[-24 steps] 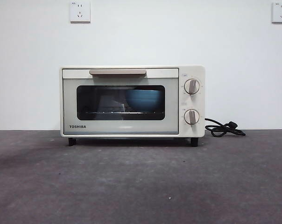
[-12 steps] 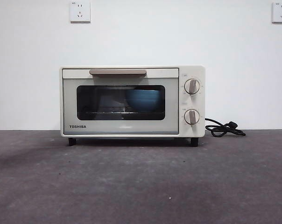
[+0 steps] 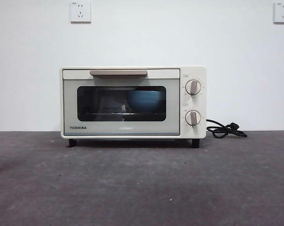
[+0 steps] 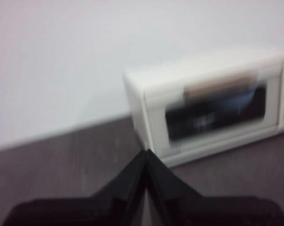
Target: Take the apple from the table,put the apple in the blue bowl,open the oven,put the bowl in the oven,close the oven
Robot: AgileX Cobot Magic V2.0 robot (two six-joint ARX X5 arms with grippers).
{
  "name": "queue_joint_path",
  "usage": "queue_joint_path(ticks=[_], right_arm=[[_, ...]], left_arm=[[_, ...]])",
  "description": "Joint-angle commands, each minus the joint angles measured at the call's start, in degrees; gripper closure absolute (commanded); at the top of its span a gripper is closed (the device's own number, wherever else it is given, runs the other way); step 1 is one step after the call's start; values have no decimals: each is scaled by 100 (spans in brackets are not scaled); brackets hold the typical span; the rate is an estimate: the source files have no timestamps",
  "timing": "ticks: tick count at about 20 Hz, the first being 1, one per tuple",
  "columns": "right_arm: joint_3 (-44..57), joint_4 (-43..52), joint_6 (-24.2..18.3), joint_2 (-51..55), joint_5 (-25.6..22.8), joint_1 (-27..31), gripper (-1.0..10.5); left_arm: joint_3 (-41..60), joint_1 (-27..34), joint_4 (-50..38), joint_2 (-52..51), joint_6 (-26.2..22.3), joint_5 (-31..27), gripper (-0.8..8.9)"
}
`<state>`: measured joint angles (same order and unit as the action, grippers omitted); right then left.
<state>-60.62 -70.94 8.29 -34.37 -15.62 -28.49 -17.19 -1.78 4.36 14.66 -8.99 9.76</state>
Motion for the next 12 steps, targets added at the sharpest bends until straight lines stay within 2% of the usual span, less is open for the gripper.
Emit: queue_joint_path(ticks=[1, 4, 6, 10, 12], right_arm=[[24, 13, -13, -2, -9, -7, 946], [24, 17, -13, -9, -7, -7, 946], [24, 13, -13, -24, -9, -7, 946], [24, 17, -13, -35, -7, -7, 946], [24, 17, -13, -35, -9, -7, 946]], left_arm=[[942, 85, -98, -595, 195, 26, 817], [1659, 83, -98, -1250, 428, -79, 817], [1676, 85, 245, -1443, 450, -107, 817], [1676, 85, 245, -1445, 452, -352, 817], [1676, 90, 317, -1445, 481, -686, 817]])
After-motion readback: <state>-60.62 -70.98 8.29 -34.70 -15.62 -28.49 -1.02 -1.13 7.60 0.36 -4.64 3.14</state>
